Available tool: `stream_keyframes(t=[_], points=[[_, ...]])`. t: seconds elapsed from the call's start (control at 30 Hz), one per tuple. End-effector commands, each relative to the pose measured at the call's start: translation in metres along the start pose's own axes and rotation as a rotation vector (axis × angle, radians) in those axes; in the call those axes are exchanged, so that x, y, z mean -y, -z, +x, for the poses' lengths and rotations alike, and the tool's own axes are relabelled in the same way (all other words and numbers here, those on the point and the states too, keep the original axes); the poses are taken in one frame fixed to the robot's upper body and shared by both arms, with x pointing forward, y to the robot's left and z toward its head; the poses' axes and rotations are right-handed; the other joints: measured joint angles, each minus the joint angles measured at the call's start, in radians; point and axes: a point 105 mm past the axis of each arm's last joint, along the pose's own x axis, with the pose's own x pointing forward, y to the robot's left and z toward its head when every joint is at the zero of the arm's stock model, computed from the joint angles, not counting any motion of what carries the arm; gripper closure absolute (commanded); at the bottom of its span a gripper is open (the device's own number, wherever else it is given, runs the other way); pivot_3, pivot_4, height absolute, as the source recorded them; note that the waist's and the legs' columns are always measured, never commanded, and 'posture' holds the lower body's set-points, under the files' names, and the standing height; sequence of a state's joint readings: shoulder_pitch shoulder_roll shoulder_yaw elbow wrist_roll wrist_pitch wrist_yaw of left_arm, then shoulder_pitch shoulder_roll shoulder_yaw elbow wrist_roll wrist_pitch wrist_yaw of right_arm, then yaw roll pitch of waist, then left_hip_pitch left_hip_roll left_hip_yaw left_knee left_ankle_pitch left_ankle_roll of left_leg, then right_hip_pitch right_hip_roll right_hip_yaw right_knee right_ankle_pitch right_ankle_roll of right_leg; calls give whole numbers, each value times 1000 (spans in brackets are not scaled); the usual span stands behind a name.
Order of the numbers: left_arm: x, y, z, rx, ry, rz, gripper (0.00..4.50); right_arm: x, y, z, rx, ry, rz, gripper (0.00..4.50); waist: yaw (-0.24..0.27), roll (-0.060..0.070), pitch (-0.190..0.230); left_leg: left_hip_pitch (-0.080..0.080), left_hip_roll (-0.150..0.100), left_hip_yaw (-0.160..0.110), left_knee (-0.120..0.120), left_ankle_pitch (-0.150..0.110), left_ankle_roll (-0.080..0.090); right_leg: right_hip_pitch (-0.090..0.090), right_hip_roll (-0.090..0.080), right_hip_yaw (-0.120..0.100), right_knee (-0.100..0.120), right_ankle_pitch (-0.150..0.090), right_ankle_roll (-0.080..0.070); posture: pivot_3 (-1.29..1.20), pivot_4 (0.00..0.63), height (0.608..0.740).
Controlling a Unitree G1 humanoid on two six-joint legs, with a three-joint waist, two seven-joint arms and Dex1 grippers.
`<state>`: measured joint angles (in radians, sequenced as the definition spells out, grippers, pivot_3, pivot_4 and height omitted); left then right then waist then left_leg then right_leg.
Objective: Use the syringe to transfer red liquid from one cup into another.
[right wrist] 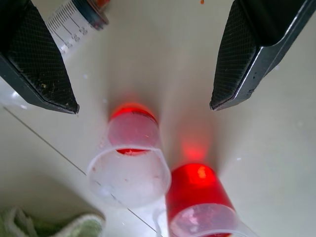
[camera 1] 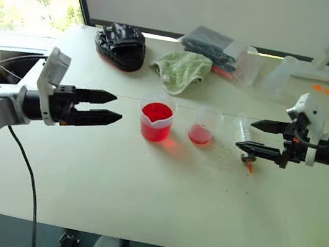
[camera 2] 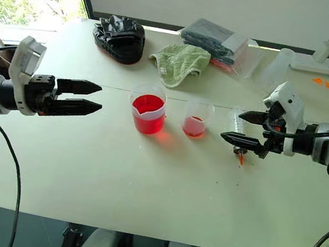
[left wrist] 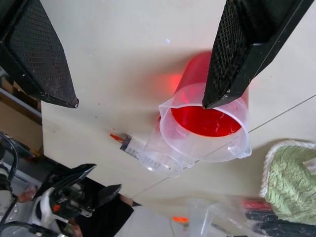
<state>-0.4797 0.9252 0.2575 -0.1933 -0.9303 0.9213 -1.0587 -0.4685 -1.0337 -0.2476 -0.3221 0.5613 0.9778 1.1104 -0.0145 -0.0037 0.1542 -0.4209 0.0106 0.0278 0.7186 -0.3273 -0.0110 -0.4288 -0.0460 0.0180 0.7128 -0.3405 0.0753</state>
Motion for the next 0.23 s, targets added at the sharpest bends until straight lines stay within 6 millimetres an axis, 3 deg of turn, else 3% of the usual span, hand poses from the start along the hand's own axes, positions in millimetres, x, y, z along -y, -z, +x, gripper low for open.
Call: stream_keyframes(t=[0.03,0.23], points=[[0,-10,-7,-20,0,72,281,-7,-6,-14,2,-36,-79,59,1,0,0,1,0,0,0,0,1,0,0,0,-1,0,0,0,150,711],[0,-1,-11,-63,5,71,281,-3,-5,-18,-12,-29,-84,59,1,0,0,1,0,0,-1,0,1,1,0,0,-3,0,0,0,150,711]])
